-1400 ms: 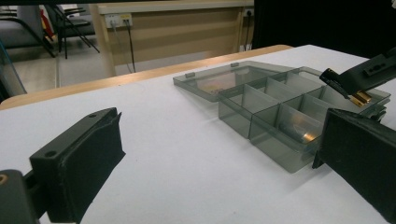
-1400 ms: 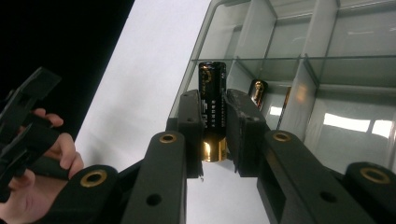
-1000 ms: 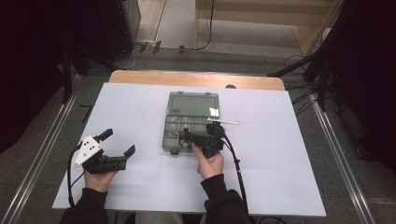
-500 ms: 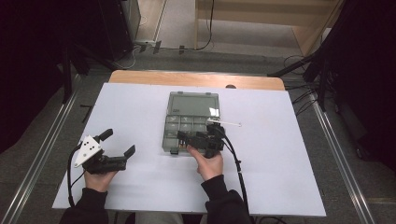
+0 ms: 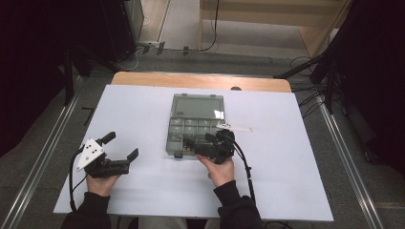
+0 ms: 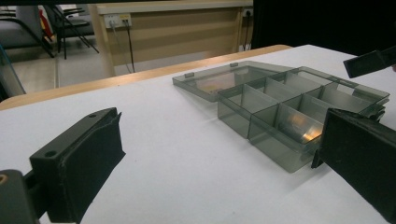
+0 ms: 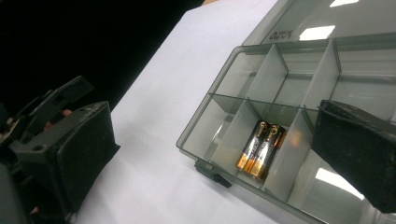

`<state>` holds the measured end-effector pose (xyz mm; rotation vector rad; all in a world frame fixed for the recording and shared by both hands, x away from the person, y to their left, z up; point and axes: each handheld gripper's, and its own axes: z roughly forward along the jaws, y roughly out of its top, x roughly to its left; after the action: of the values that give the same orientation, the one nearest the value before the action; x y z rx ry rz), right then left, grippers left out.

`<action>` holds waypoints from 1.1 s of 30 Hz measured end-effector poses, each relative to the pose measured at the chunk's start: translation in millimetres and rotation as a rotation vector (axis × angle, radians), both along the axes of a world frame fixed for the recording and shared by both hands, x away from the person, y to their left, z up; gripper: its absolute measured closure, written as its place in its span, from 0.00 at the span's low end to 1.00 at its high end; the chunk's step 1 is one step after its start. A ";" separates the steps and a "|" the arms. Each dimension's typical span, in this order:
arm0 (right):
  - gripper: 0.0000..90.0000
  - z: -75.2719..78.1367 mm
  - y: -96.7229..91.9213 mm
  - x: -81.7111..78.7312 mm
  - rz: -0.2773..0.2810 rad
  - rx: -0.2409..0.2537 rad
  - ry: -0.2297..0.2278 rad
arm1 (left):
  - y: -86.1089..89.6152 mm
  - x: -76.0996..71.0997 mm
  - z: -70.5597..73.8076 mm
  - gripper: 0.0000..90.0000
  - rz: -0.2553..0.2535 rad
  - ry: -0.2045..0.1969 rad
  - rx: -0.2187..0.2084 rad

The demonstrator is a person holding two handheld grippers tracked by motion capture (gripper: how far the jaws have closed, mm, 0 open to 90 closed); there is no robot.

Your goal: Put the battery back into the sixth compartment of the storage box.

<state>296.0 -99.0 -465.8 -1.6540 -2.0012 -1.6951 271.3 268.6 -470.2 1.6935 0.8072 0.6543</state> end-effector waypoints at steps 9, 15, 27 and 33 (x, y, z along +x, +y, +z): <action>0.09 4.4 -12.0 -11.0 -0.039 -0.162 -0.141 | 0.1 -0.7 0.1 0.00 0.000 -0.002 0.001; 0.07 5.5 -22.2 -15.0 -0.008 -0.217 -0.172 | 0.1 -0.8 0.0 0.00 0.001 0.000 0.001; 0.01 7.1 -58.4 -22.5 0.024 -0.280 -0.230 | -0.4 -1.5 0.0 0.00 0.001 0.001 0.005; 0.00 4.3 -83.7 -32.1 0.035 -0.284 -0.278 | -0.6 -0.1 -1.2 0.00 0.005 0.006 0.014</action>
<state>264.0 -182.8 -461.5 -1.5111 -2.4855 -1.7831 271.2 268.0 -471.3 1.7071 0.8128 0.6605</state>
